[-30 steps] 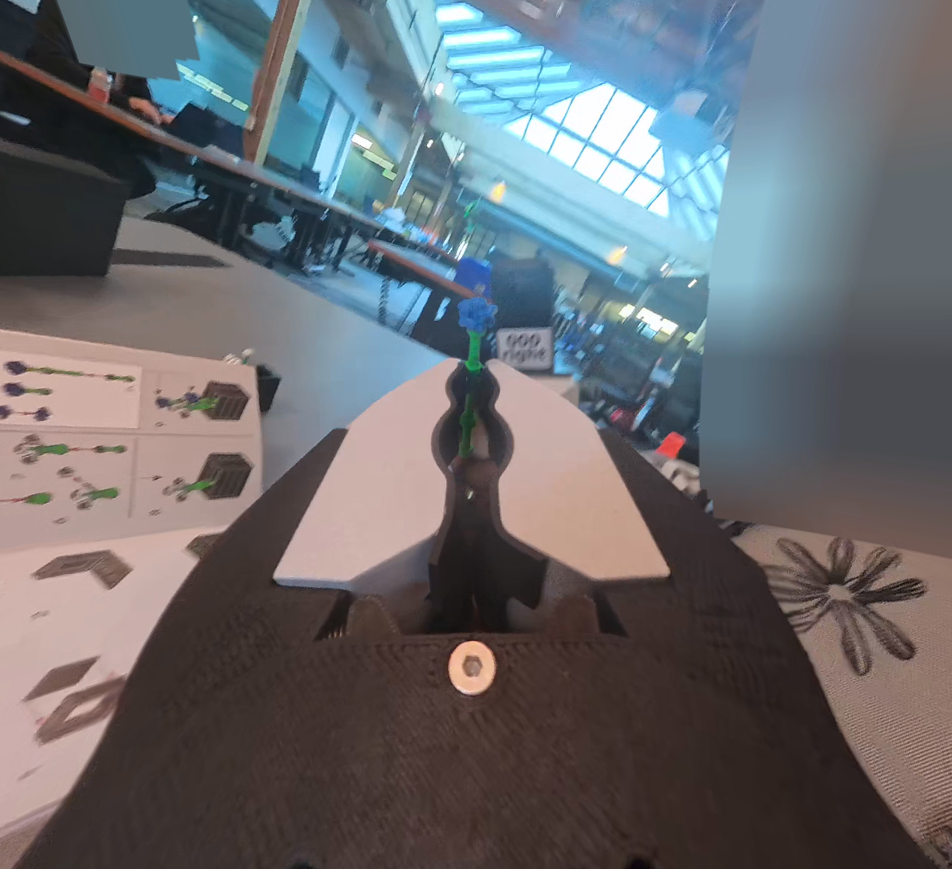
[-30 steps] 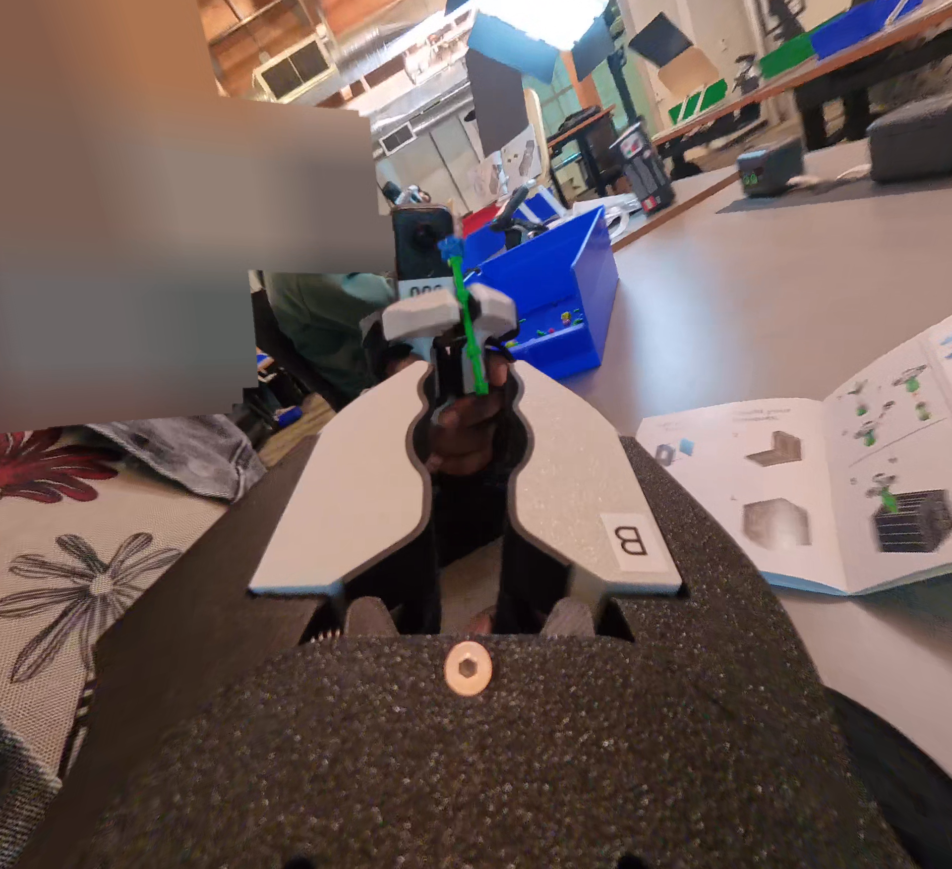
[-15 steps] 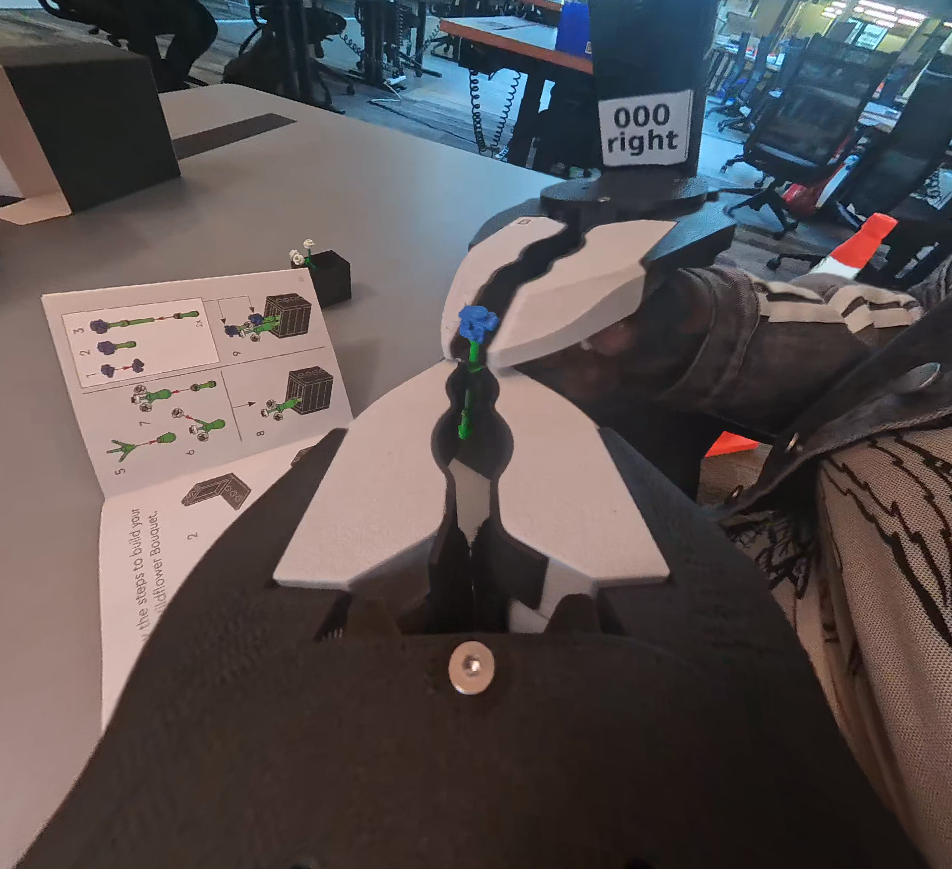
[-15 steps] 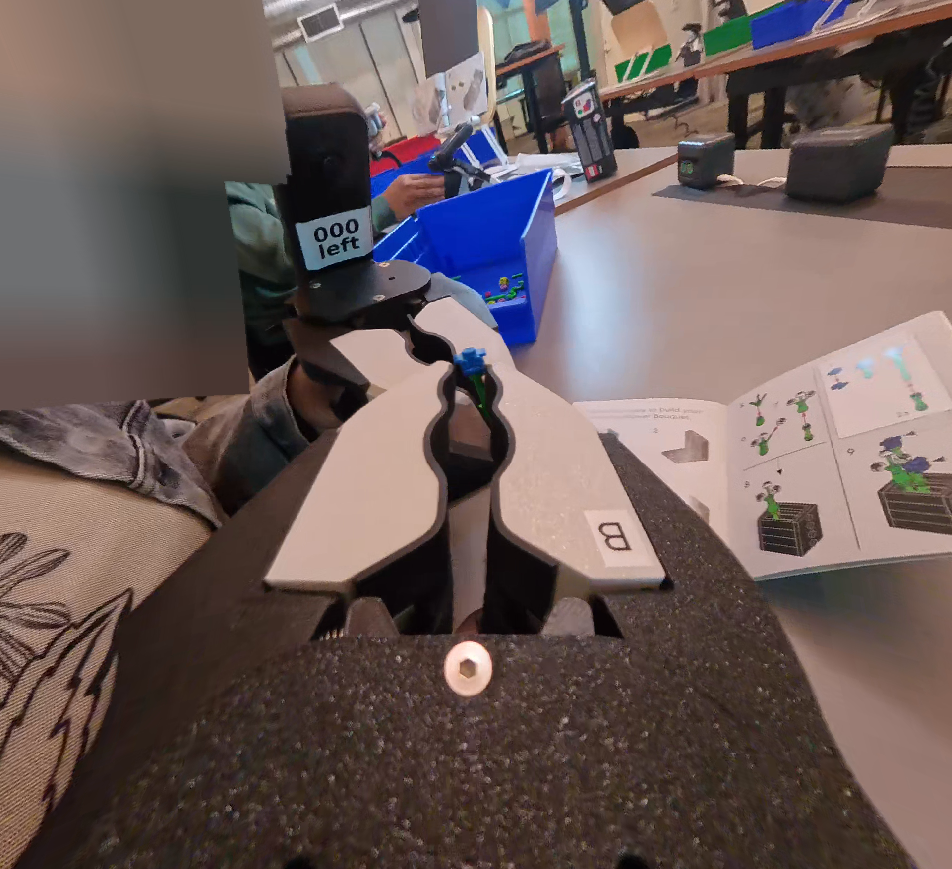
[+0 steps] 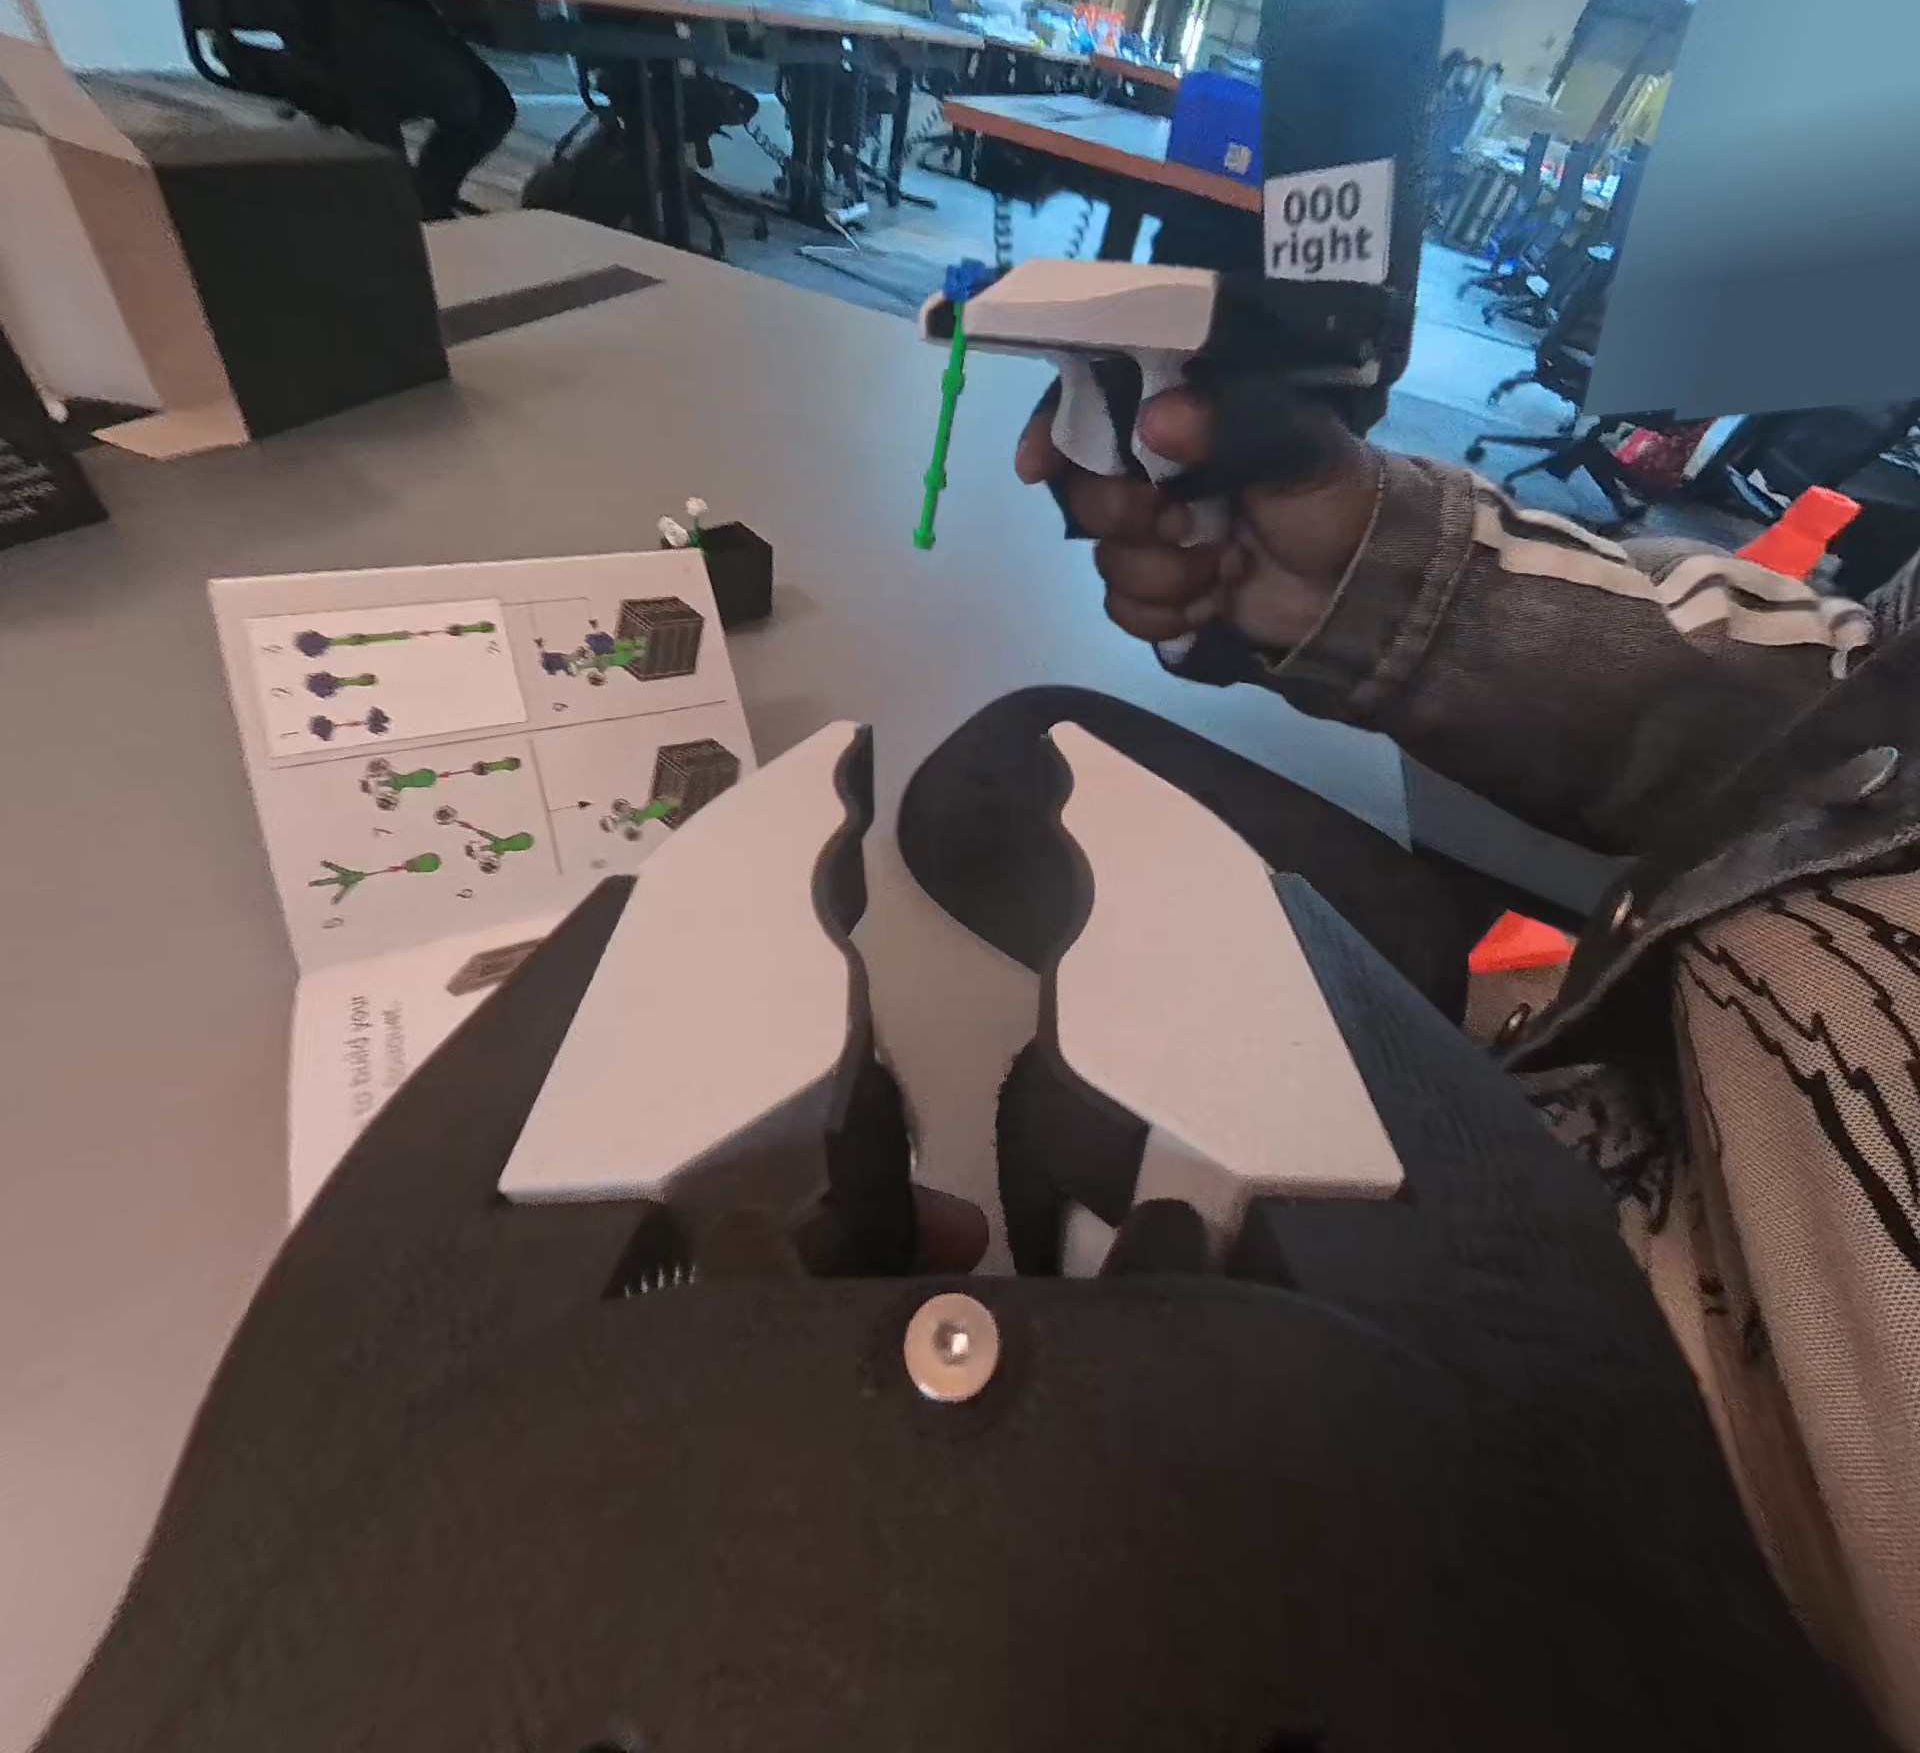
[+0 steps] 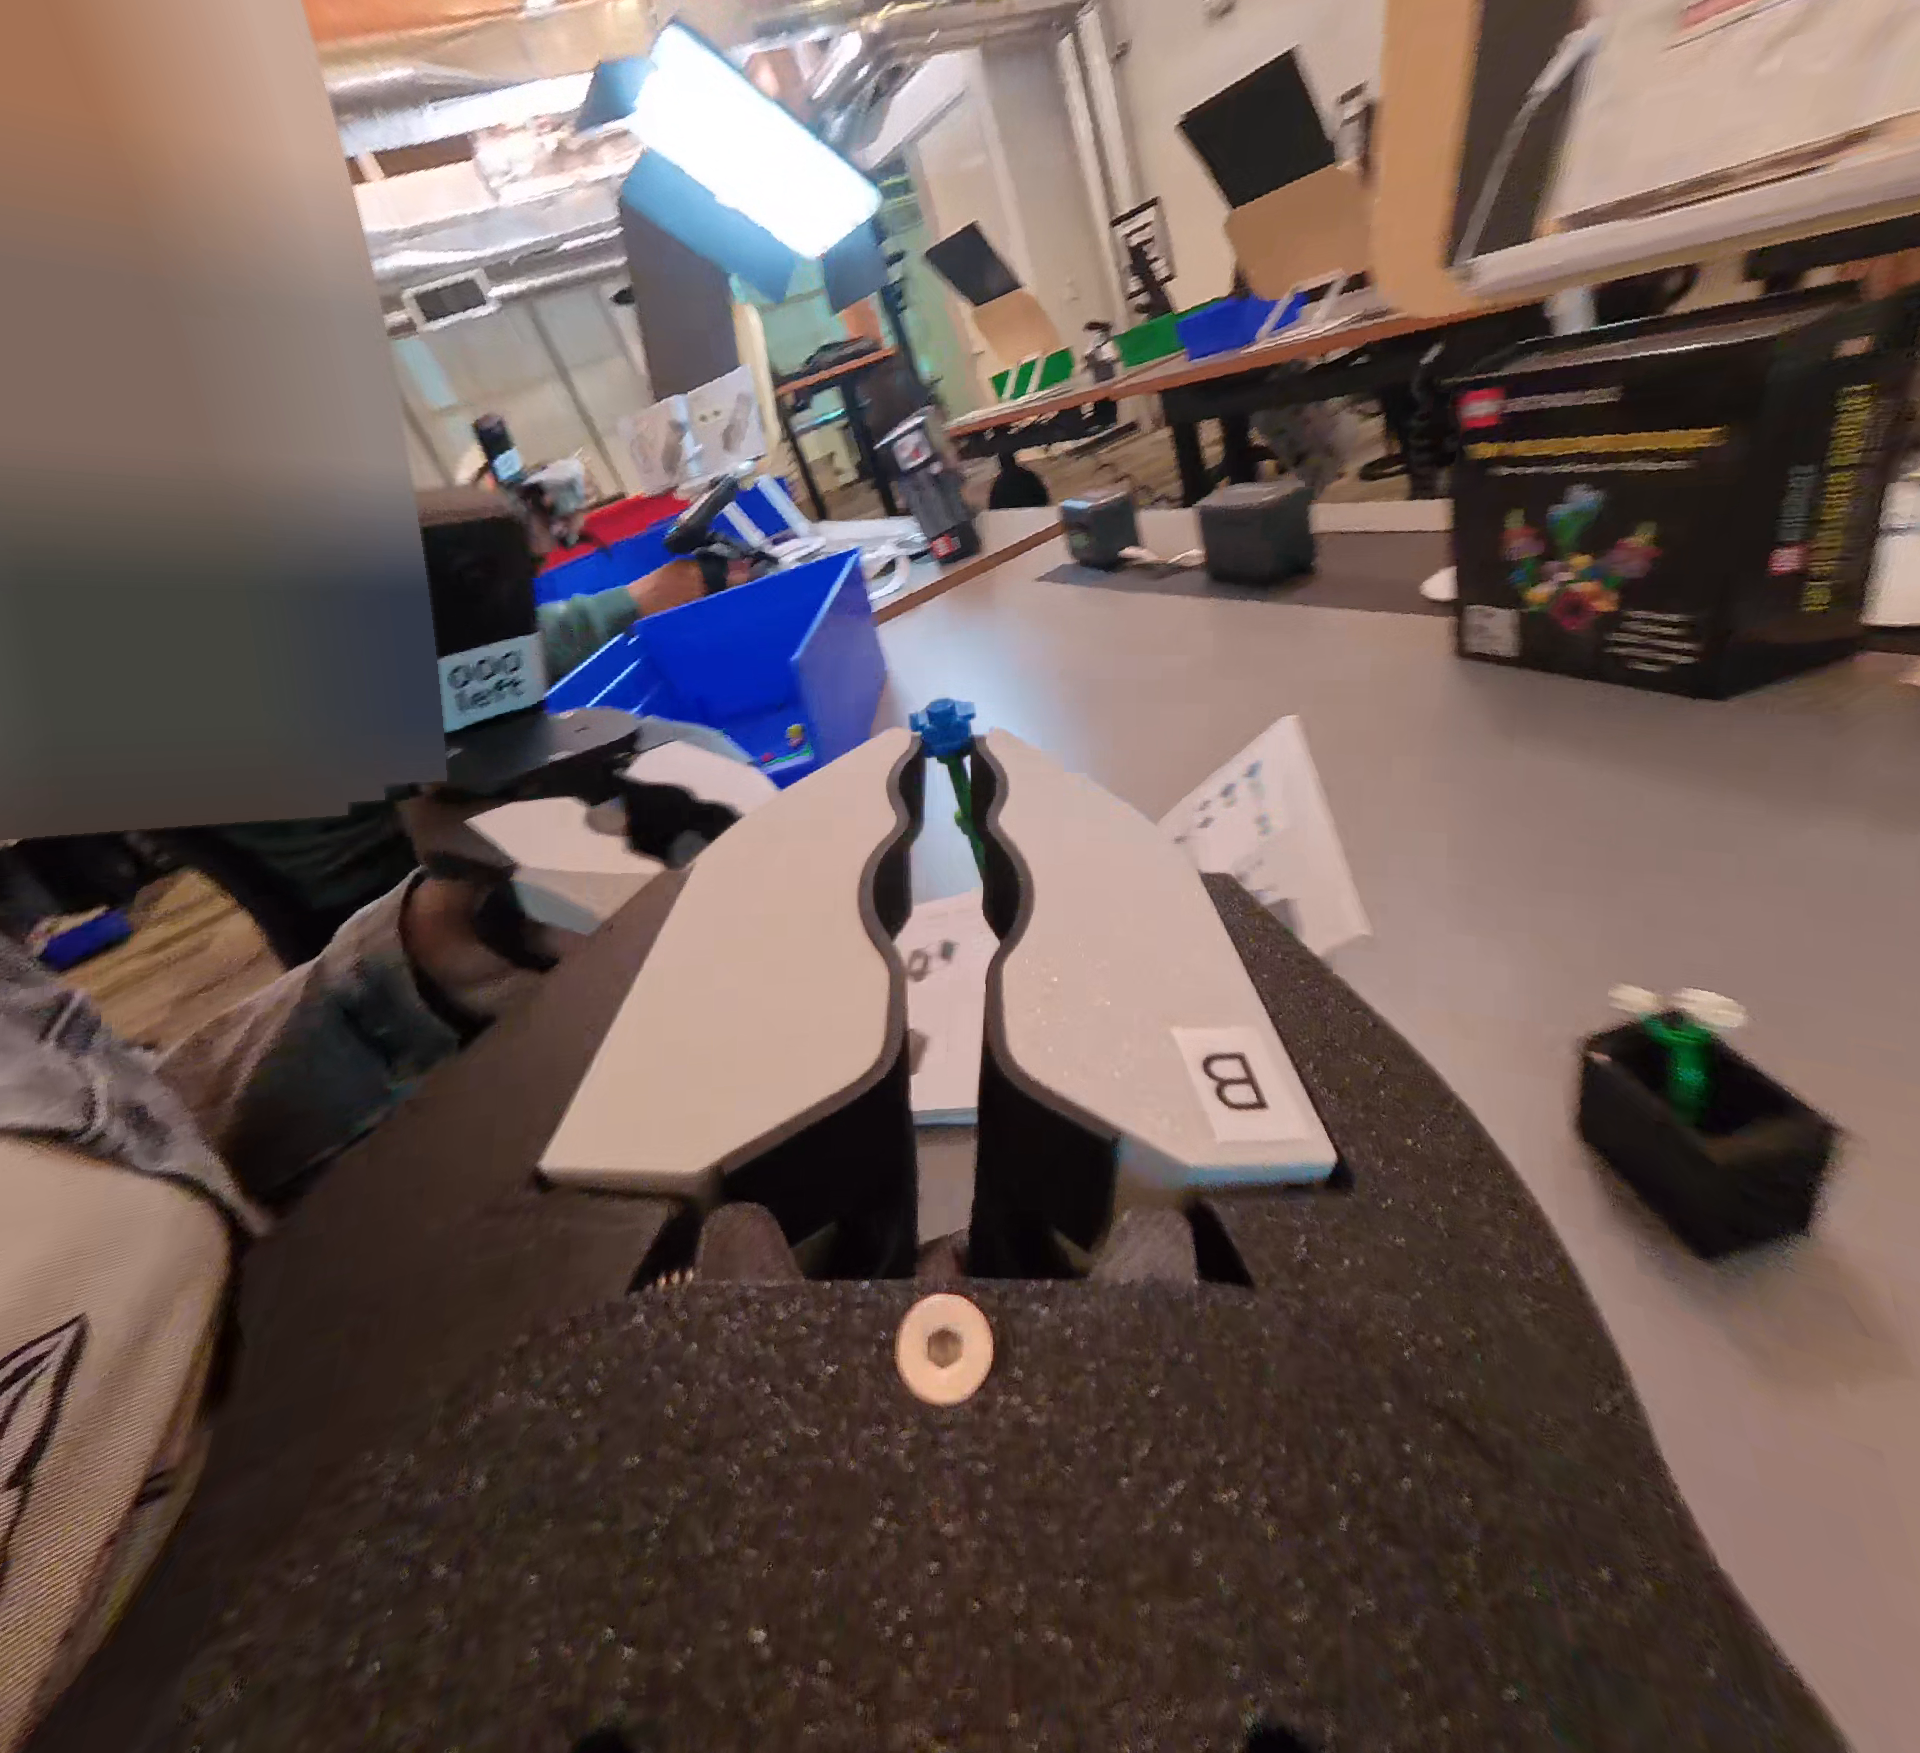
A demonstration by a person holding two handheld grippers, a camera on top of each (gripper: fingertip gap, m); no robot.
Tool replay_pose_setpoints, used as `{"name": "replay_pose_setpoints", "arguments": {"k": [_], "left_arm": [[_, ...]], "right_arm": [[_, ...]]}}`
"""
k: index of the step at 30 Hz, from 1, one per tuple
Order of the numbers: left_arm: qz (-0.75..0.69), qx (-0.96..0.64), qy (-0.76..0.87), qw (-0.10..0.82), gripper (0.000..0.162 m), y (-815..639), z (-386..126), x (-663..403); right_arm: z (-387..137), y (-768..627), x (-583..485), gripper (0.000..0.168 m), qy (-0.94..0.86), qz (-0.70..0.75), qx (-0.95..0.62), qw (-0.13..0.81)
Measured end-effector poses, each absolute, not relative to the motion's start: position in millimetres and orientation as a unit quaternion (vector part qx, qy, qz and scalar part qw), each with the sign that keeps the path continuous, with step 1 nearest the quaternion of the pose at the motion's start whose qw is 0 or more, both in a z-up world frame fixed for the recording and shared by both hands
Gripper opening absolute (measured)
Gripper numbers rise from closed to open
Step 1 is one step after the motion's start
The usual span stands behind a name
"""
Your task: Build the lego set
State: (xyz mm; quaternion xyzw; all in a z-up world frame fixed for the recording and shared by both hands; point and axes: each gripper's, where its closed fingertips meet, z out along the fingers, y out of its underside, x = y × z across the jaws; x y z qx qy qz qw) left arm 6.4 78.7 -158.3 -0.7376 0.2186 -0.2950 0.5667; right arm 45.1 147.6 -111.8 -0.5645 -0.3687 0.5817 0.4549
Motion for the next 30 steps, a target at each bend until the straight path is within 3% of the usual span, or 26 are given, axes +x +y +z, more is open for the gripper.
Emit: {"name": "replay_pose_setpoints", "arguments": {"k": [9, 30], "left_arm": [[-0.276, -0.7, 0.175, 0.635, 0.058, 90, -150, -17], [-0.299, -0.684, 0.166, 0.645, 0.058, 91, -147, -21]], "right_arm": [[-134, 237, 70, 0.008, -0.303, 0.52, -0.618, 0.506], [-173, 276, 54, 0.008, -0.276, 0.504, -0.665, 0.477]]}}
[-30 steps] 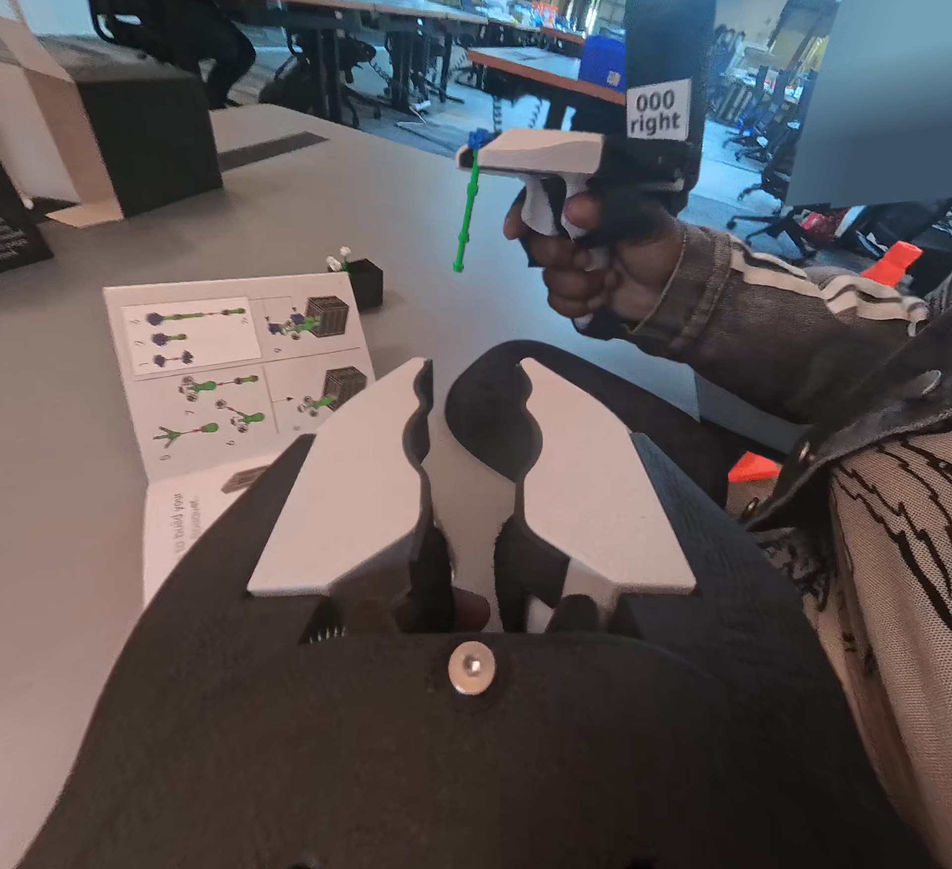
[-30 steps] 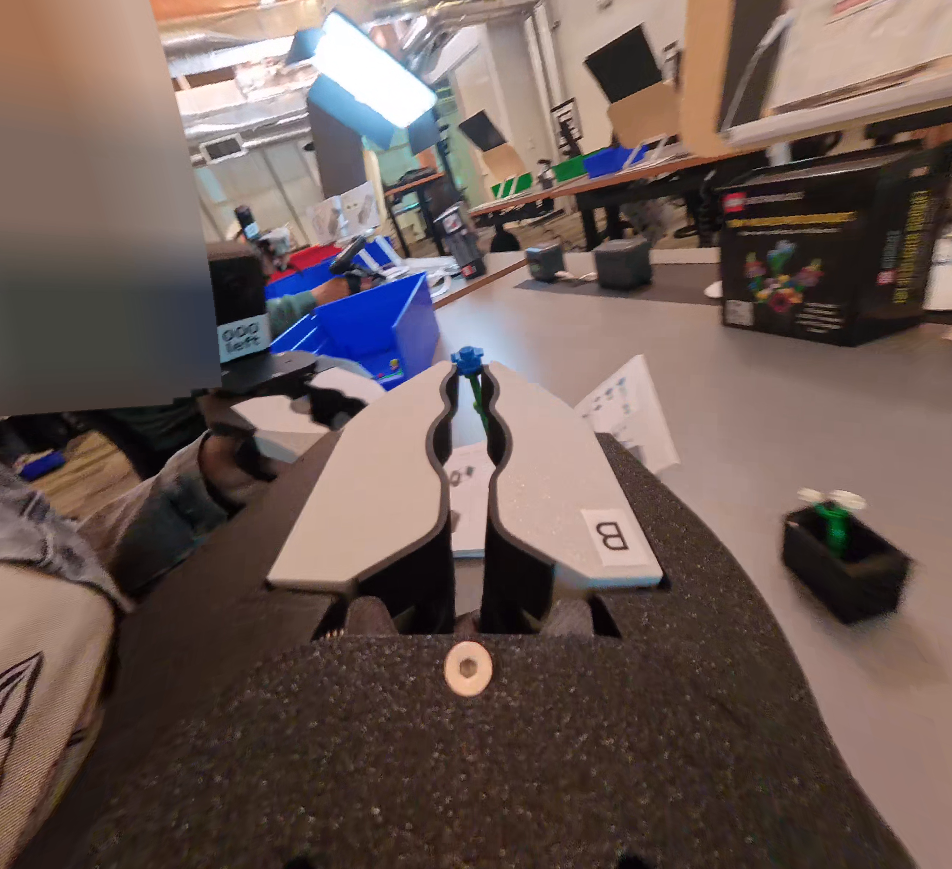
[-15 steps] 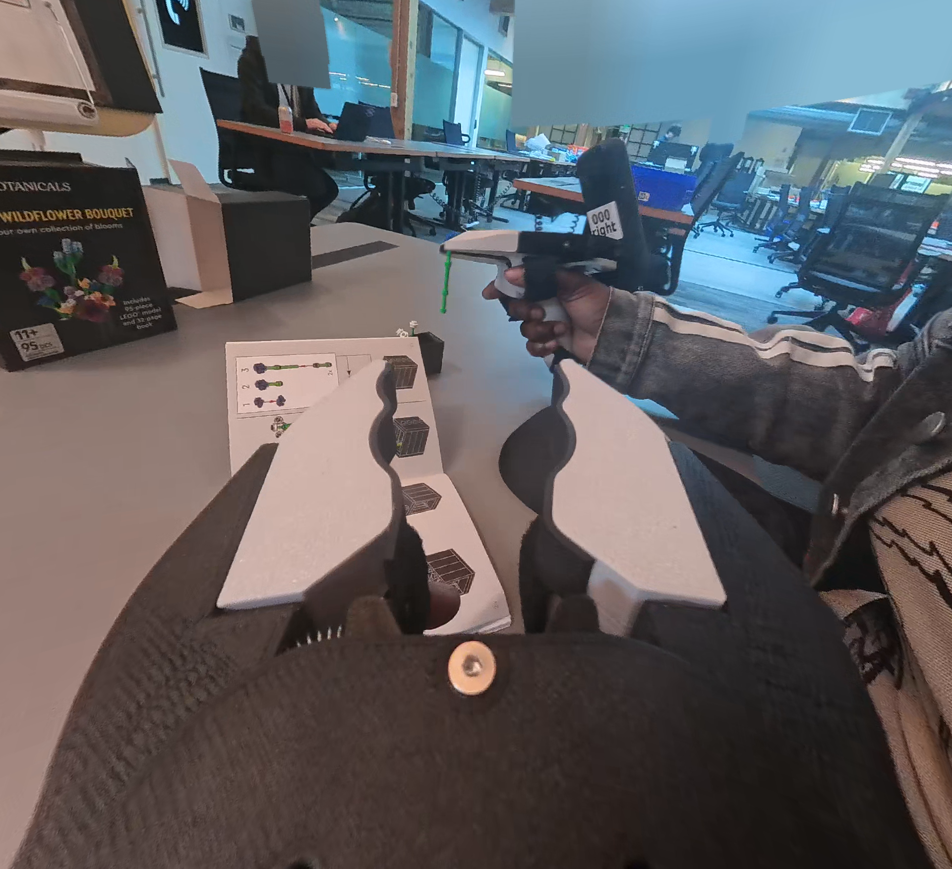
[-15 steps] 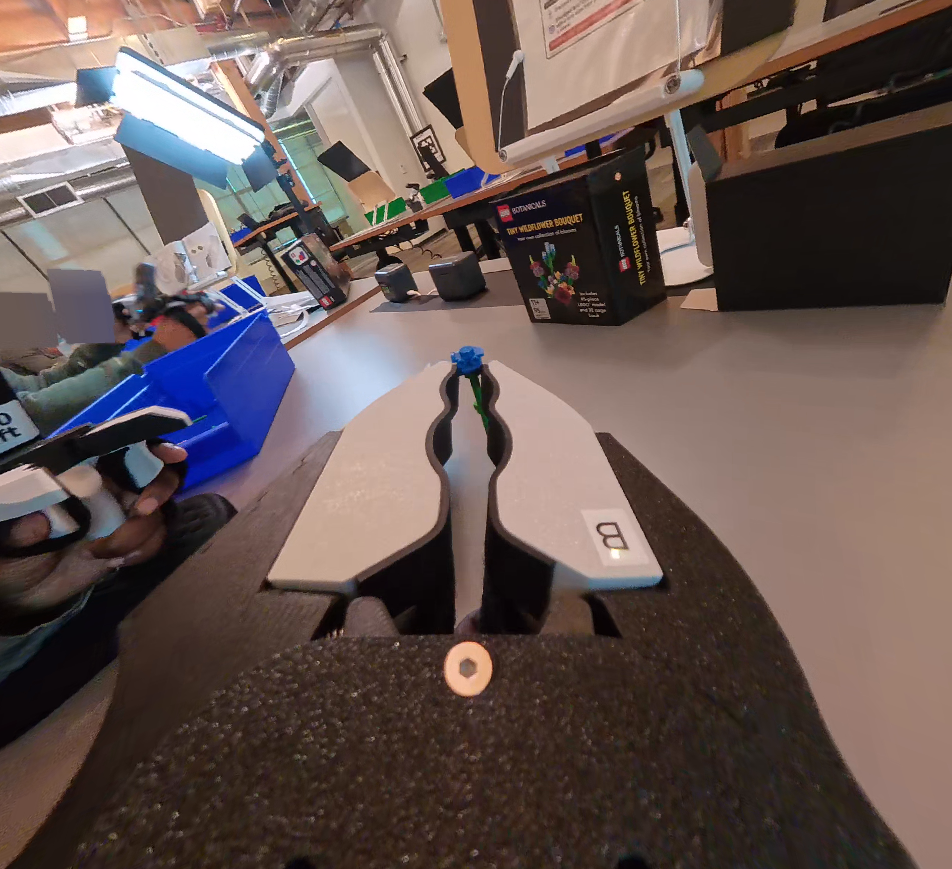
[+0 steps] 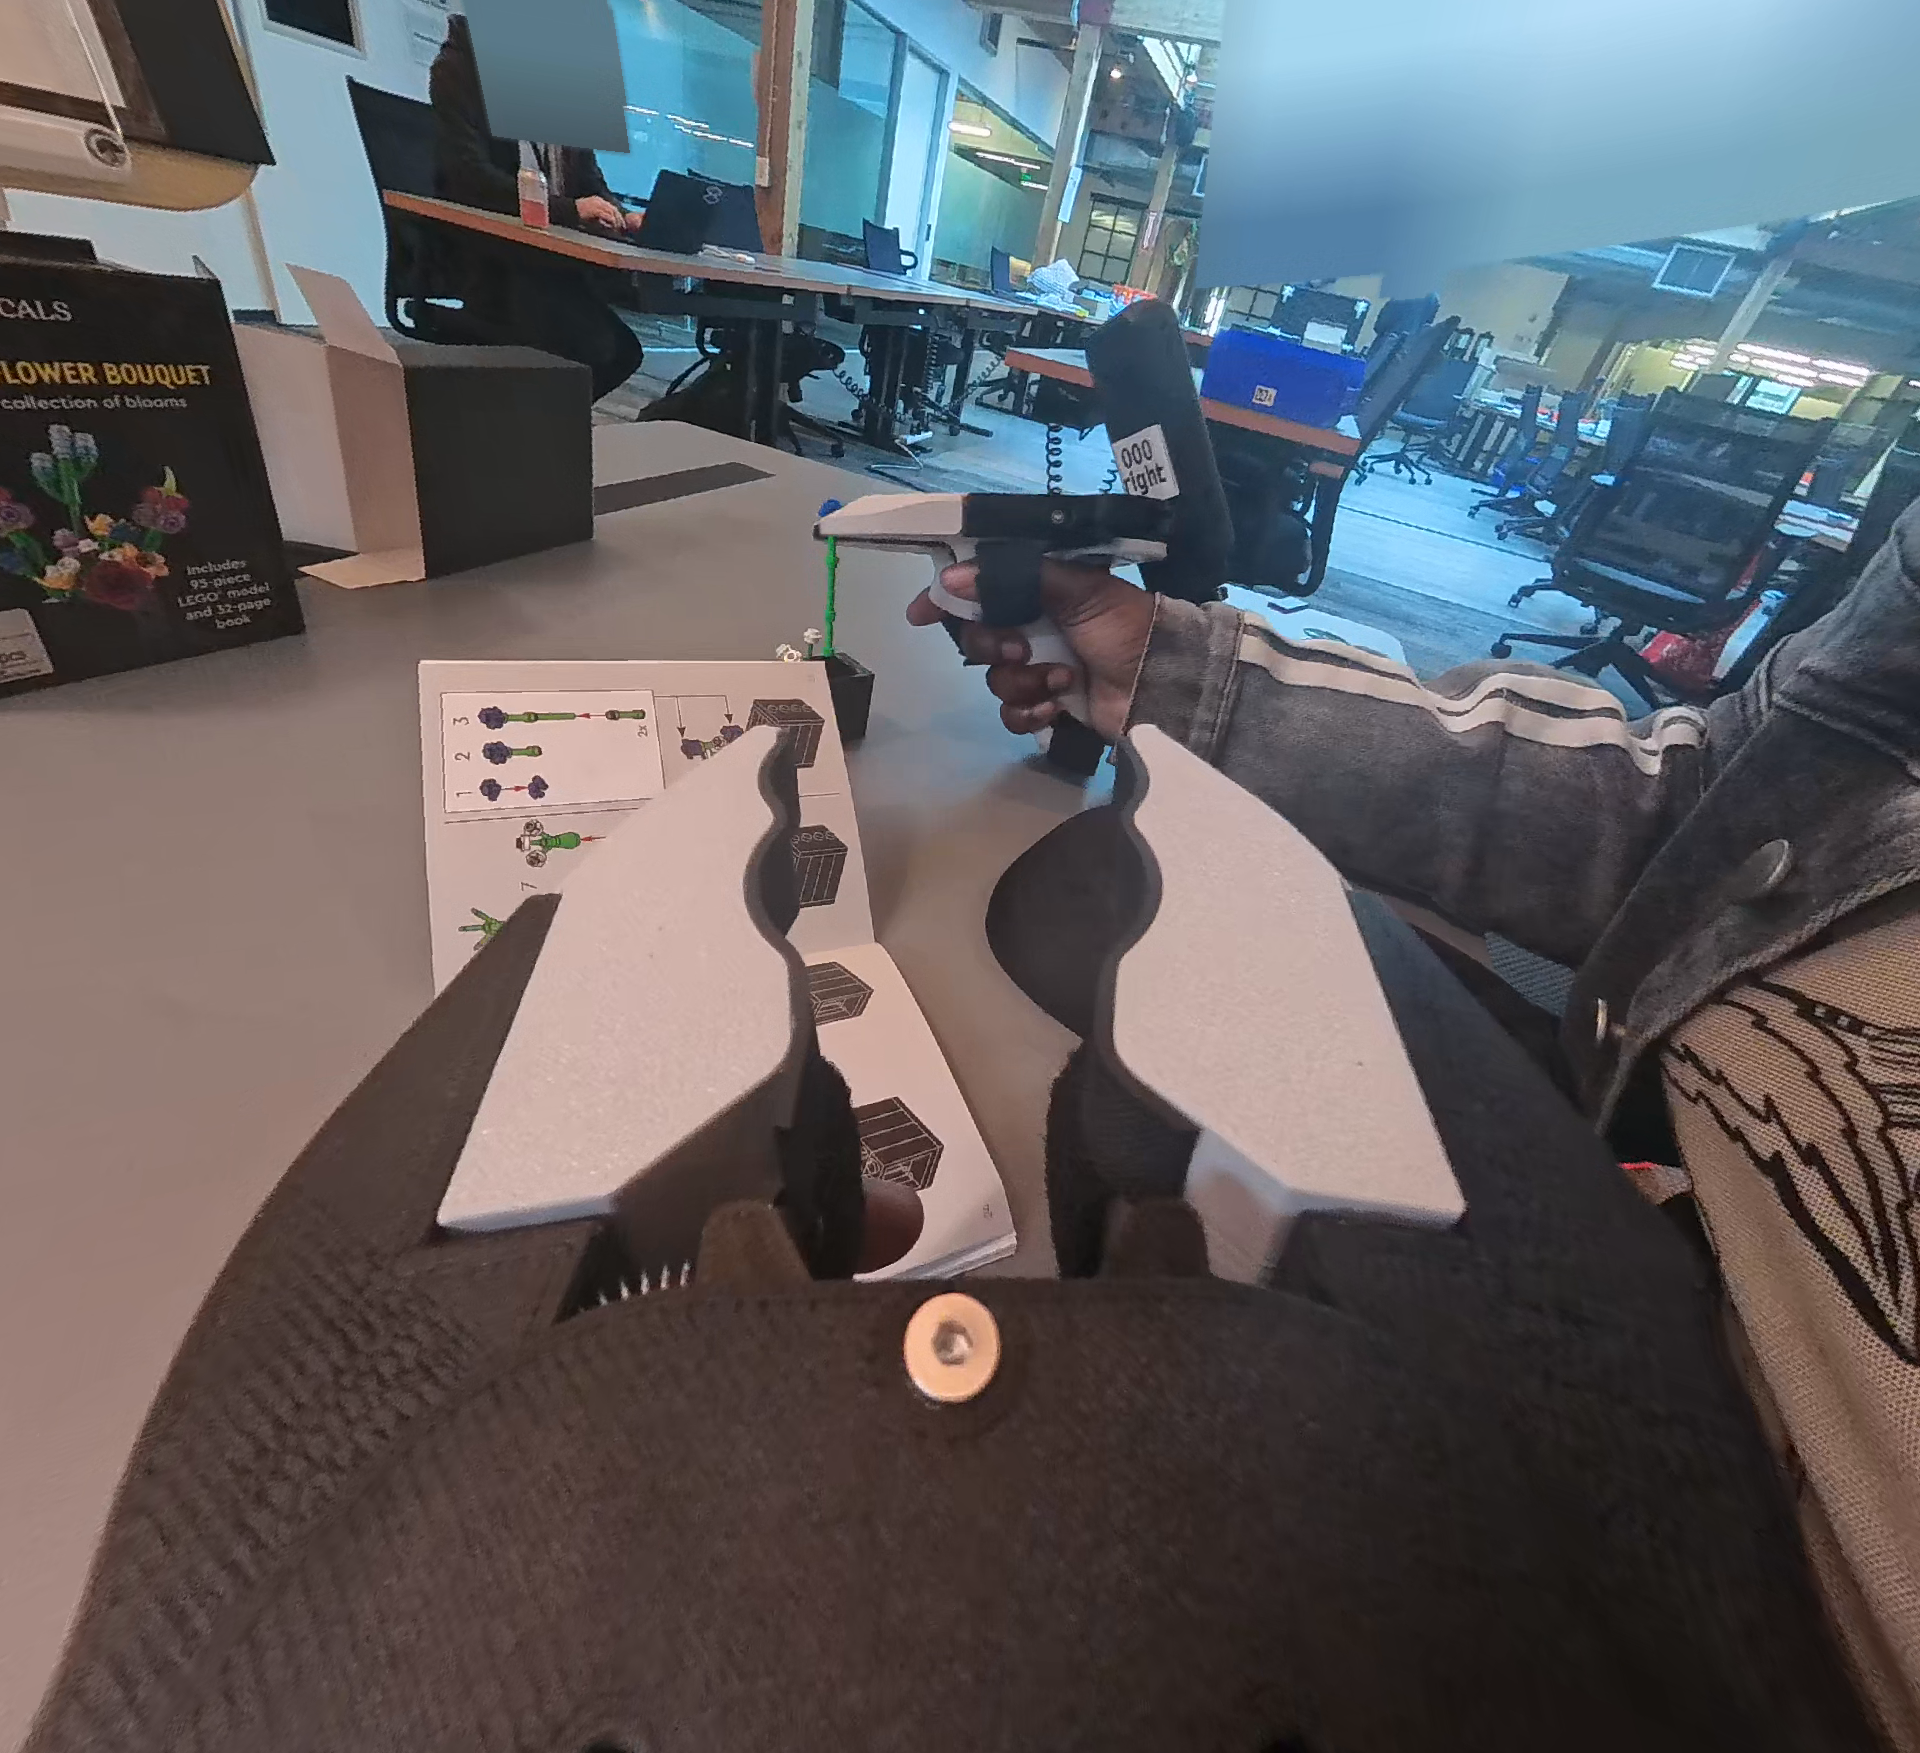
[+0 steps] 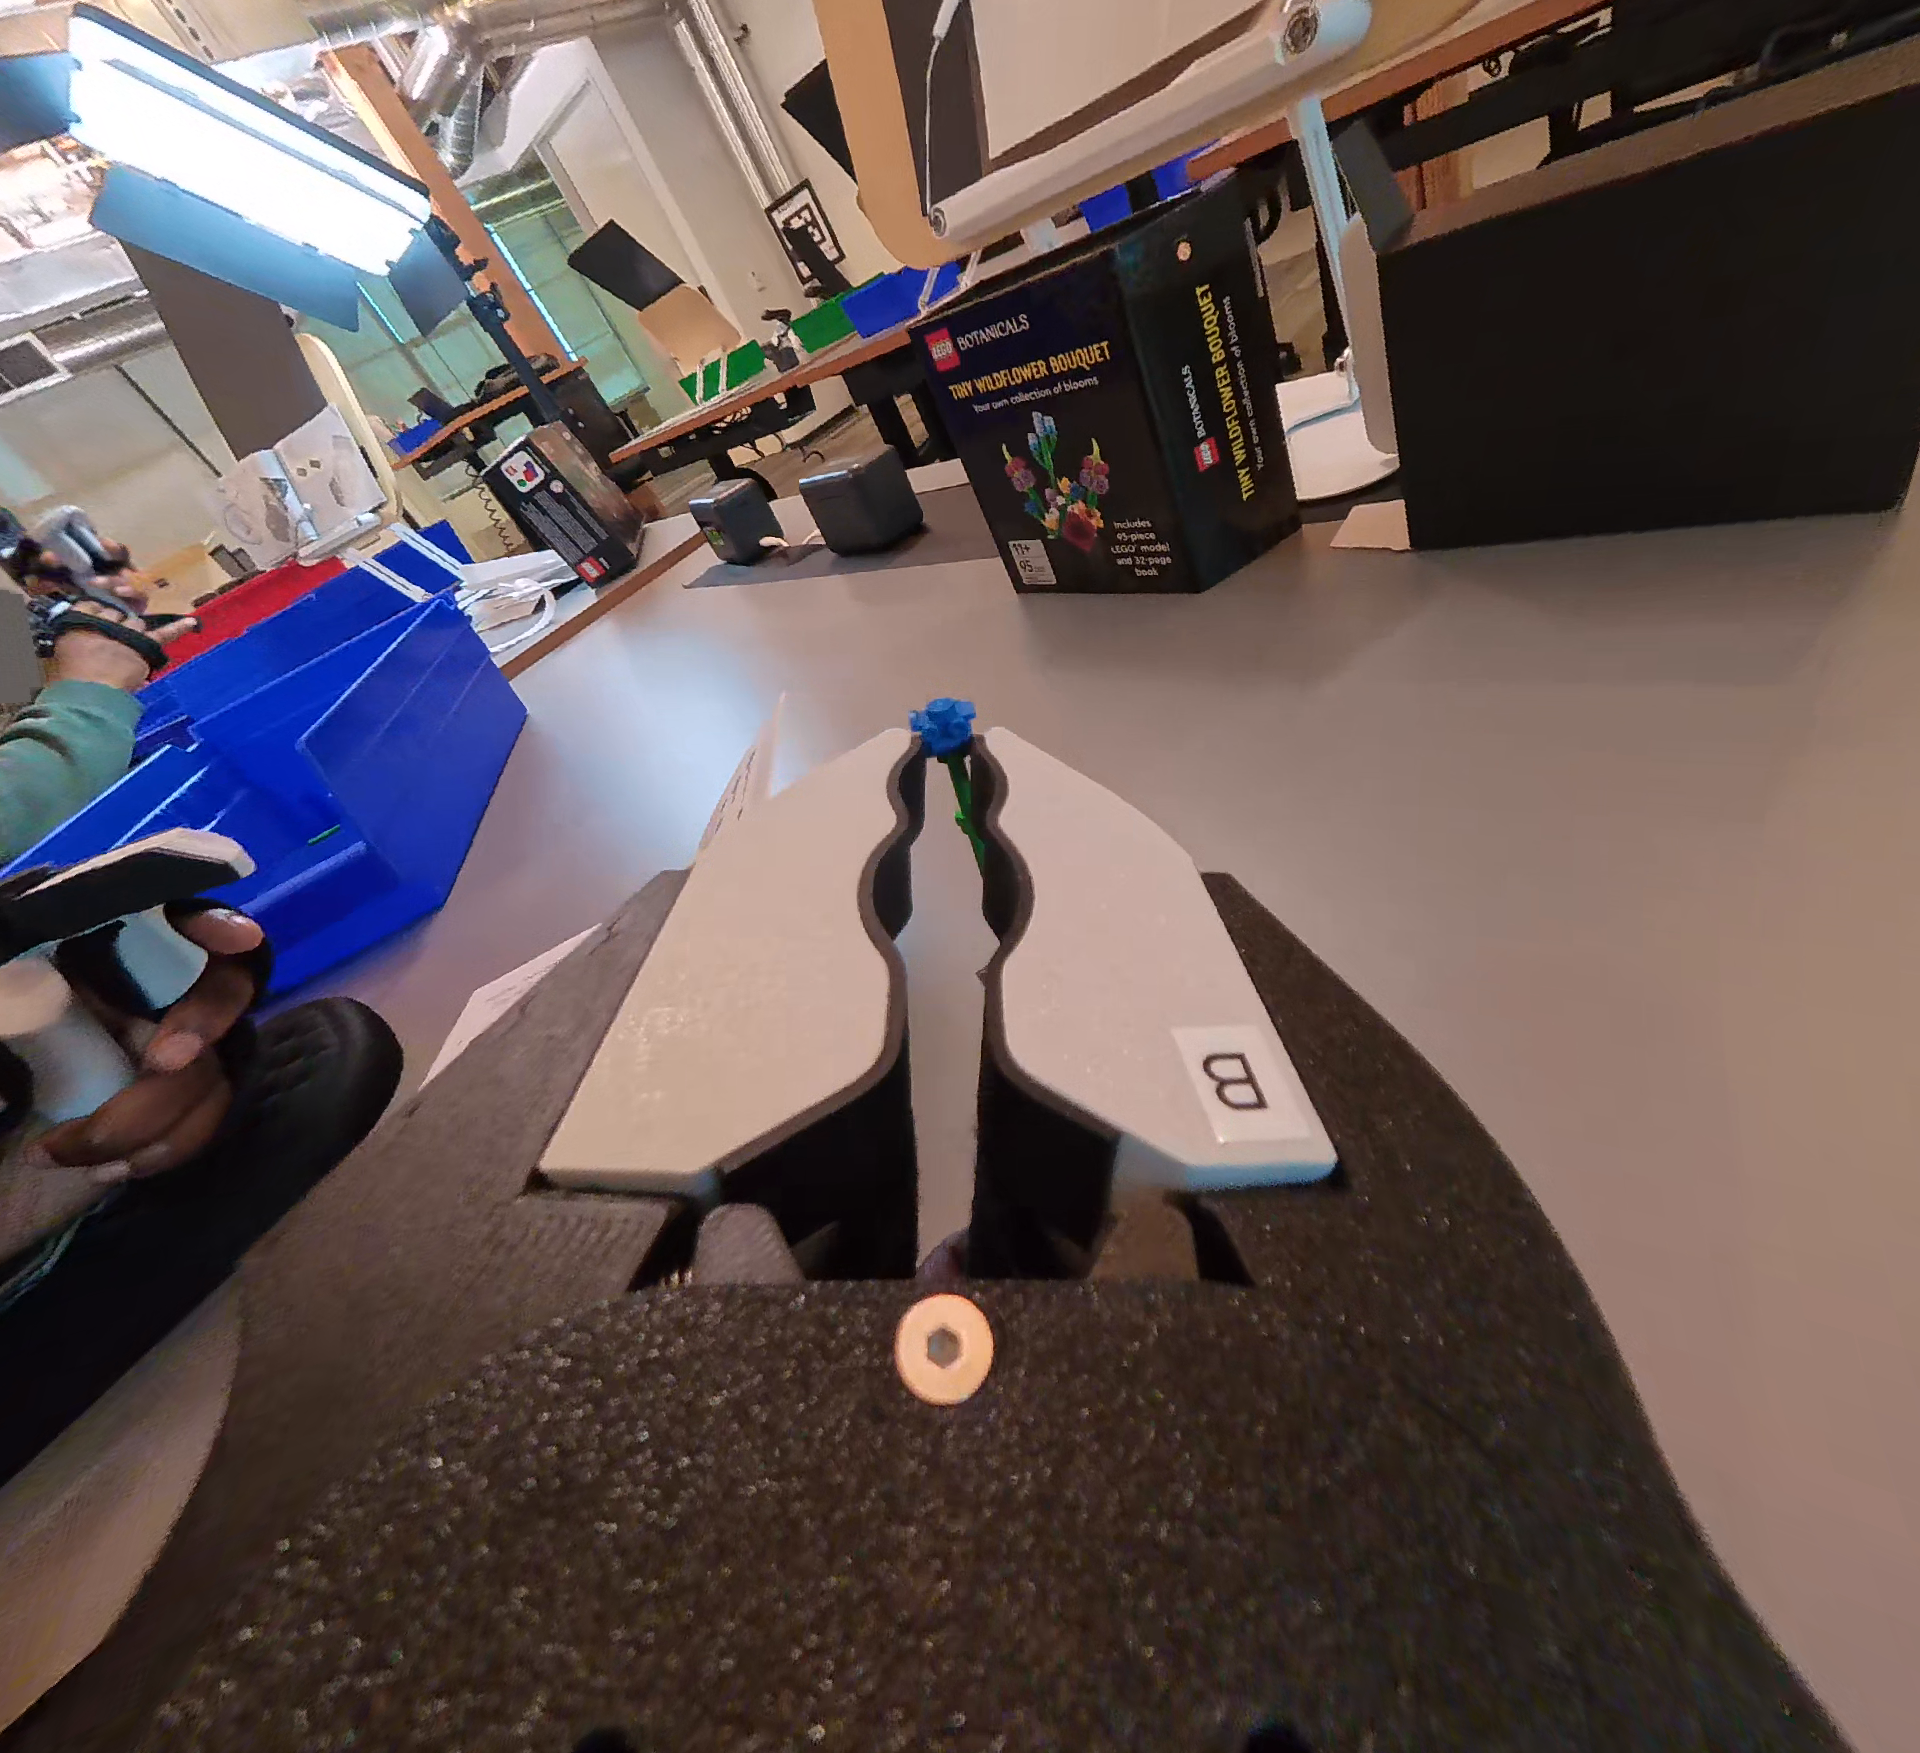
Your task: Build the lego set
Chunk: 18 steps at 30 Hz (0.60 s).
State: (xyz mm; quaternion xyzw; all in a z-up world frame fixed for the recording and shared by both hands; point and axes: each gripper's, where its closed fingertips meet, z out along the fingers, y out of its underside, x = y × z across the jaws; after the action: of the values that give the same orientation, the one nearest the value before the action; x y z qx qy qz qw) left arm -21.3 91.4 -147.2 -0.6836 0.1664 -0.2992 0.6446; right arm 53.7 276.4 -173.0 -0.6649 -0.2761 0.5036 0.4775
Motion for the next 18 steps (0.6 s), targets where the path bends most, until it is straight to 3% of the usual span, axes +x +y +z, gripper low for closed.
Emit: {"name": "replay_pose_setpoints", "arguments": {"k": [18], "left_arm": [[-0.313, -0.675, 0.161, 0.649, 0.058, 90.0, -144.7, -23.2]], "right_arm": [[-181.3, 280.7, 57.9, 0.008, -0.249, 0.49, -0.687, 0.475]]}}
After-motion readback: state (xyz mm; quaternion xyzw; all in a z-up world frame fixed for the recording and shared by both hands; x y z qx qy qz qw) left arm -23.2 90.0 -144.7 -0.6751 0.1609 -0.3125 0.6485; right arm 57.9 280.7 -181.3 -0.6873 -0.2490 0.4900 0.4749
